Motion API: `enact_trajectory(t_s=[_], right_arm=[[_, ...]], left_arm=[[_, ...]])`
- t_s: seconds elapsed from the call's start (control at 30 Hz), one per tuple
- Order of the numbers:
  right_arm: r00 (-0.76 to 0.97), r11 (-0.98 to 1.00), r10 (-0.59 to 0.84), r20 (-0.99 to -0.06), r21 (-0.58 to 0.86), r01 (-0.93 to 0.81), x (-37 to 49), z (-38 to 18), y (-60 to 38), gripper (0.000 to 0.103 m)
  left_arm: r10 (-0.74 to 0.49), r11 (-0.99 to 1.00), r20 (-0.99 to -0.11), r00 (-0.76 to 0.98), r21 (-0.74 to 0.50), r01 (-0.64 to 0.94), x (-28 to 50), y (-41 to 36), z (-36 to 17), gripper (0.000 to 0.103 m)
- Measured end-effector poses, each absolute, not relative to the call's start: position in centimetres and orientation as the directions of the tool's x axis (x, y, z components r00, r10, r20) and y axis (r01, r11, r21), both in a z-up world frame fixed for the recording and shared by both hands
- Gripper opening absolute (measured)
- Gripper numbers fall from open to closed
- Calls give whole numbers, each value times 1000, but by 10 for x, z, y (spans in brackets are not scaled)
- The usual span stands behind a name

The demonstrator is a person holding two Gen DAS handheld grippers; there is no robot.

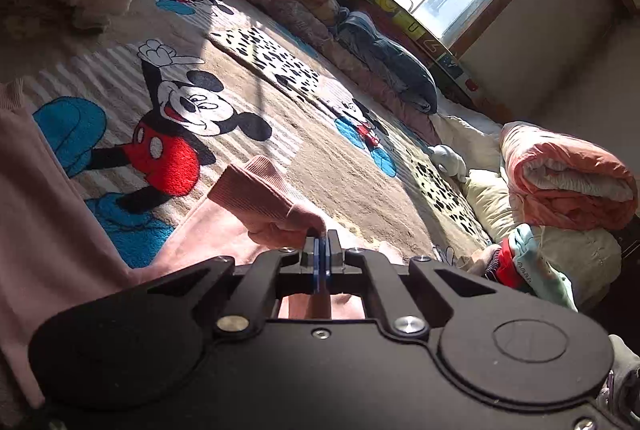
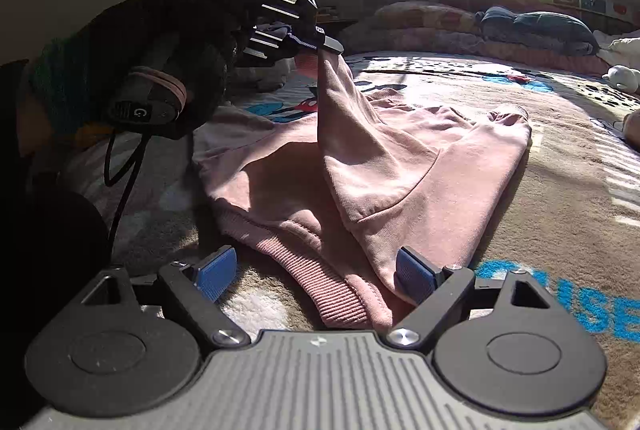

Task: Fold clothes
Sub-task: 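Grasp the sleeve cuff with the left tool and fold it across the body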

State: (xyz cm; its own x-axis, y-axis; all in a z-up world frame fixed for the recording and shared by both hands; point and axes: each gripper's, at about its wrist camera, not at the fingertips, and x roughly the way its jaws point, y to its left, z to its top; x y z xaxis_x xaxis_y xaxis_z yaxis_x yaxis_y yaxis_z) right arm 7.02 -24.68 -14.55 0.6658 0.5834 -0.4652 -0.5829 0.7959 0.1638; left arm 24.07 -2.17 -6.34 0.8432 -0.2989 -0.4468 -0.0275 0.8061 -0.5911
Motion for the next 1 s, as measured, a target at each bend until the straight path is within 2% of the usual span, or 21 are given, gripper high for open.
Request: enact_trajectory(t_s=[0.27,0.47,0.77,1.0], right_arm=[[667,796,596,-446,221,-563,72,-145,-256,86],[658,788,612,-439,261,-558,72,-145,-262,86],[637,747,660,-398,434,-503,79,-147,-282,87],[629,725,677,-382,495,-479,80,-148,-291,87]], left_arm=[[-331,860,-452,828,-507,67,275,-79,-40,0],[-316,900,-493,811,-427,91,295,-113,-50,0],[-280,946,-548,788,-298,128,322,-163,-65,0],[-228,972,-600,767,-184,146,340,-193,-87,0]])
